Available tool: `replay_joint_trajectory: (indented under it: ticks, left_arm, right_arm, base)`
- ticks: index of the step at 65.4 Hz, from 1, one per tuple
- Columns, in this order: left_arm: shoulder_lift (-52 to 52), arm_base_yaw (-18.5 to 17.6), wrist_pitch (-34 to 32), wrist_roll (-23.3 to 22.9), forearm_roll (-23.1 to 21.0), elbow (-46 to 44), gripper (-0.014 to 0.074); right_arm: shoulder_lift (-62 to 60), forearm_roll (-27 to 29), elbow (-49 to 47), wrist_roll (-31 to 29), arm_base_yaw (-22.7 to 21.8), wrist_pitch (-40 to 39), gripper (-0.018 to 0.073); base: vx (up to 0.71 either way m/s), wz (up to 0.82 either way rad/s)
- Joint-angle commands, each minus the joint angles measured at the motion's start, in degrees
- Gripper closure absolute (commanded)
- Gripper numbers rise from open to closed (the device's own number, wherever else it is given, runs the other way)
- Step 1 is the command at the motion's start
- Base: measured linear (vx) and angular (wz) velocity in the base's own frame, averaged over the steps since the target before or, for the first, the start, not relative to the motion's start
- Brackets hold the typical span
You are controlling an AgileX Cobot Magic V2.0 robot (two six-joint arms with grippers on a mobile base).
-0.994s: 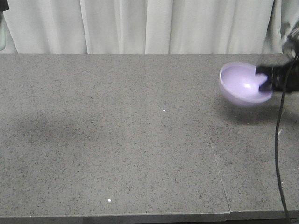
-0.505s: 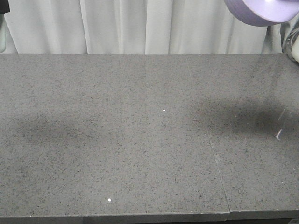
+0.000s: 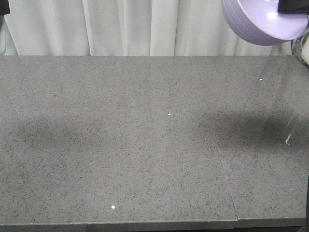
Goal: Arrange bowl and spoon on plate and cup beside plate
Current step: 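Lift the bowl with the right gripper and the spoon with the left, then hold the lifted bowl and spoon steady above the counter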
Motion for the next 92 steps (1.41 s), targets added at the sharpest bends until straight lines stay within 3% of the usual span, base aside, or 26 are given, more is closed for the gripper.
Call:
replay_joint_trajectory:
  ticks: [1,92]
  left_arm:
    - [-1.6,0.0,-3.3,0.2,-1.7,-1.6,0.0603]
    - [-1.6,0.0,-3.3,0.2,-1.7,-1.6,0.0603]
  right_arm:
    - [-2.0,2.9,-1.4,-0.2,-0.1,-1.9,0.0564]
    - [-2.0,2.9,-1.4,-0.2,-0.1,-1.9,0.0564]
  base:
    - [0.0,0.0]
    - [0.0,0.0]
